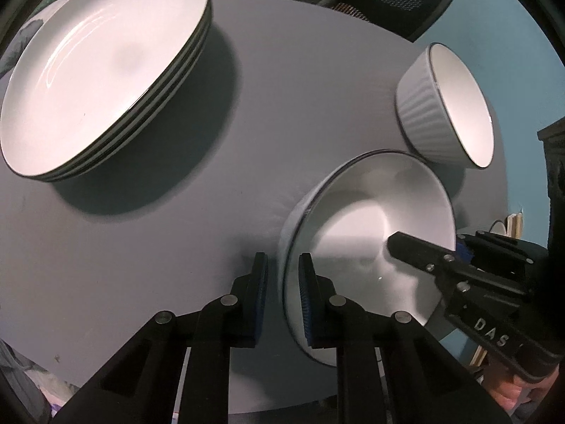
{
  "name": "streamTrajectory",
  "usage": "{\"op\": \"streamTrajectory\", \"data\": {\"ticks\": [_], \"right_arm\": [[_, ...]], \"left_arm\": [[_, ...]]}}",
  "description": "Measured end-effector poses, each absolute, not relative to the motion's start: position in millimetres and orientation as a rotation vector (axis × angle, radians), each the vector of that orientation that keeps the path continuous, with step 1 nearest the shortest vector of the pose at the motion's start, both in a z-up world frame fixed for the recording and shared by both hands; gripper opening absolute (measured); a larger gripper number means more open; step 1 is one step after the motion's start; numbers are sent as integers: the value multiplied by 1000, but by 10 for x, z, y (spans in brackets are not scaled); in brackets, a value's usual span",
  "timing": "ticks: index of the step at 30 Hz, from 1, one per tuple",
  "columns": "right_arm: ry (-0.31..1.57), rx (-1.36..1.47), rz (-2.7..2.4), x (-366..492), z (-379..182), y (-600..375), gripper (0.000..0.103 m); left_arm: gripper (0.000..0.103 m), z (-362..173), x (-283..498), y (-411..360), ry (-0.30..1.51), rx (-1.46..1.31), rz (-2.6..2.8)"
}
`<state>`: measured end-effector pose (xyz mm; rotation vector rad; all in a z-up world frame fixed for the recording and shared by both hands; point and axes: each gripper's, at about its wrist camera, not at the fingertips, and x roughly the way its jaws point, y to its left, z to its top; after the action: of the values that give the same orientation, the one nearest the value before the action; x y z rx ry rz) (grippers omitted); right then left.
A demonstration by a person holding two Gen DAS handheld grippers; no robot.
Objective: Organize plates and bowls
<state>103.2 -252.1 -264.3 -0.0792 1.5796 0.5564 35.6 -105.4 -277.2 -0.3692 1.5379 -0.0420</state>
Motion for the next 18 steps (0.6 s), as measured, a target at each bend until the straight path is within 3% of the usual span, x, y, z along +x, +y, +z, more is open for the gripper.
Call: {"op": "streamTrajectory", "data": {"ticks": [18], "right_arm": [[1597,-31,482,1059,-2621,-2573,9]], "left_arm": [[12,-2933,438,-1069,1553,-370,-70]]}}
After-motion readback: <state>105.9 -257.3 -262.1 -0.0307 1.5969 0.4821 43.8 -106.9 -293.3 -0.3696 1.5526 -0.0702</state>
